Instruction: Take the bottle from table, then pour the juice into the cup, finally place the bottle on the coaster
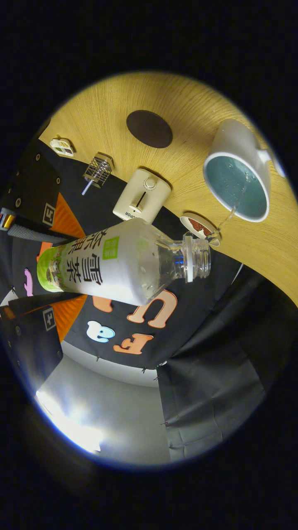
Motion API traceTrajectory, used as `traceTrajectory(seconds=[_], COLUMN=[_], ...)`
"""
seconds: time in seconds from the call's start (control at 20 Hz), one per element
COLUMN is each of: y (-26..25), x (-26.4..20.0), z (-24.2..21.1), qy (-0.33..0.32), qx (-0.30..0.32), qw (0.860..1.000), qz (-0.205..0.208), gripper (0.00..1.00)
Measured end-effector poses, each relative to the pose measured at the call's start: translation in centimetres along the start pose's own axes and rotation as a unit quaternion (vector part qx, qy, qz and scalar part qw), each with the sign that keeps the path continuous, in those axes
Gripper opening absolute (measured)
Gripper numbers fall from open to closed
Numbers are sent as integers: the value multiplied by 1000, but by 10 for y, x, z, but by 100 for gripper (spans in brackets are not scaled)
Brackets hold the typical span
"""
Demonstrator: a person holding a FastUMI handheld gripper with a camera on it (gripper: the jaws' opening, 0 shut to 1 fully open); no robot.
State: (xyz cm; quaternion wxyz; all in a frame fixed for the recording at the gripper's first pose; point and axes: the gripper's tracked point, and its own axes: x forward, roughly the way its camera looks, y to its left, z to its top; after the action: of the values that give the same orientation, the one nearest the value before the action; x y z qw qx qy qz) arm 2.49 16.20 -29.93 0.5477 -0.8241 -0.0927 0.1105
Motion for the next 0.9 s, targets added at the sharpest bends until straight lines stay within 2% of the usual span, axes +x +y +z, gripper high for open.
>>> traceTrajectory(seconds=[0.45, 0.75, 0.9], y=[-3, 14, 46], x=[-10, -30, -25], z=[17, 30, 28], qy=[-11, -5, 4], qx=[-6, 29, 79], qw=[1000, 999, 993], qz=[13, 45, 85], gripper=[56, 56, 56])
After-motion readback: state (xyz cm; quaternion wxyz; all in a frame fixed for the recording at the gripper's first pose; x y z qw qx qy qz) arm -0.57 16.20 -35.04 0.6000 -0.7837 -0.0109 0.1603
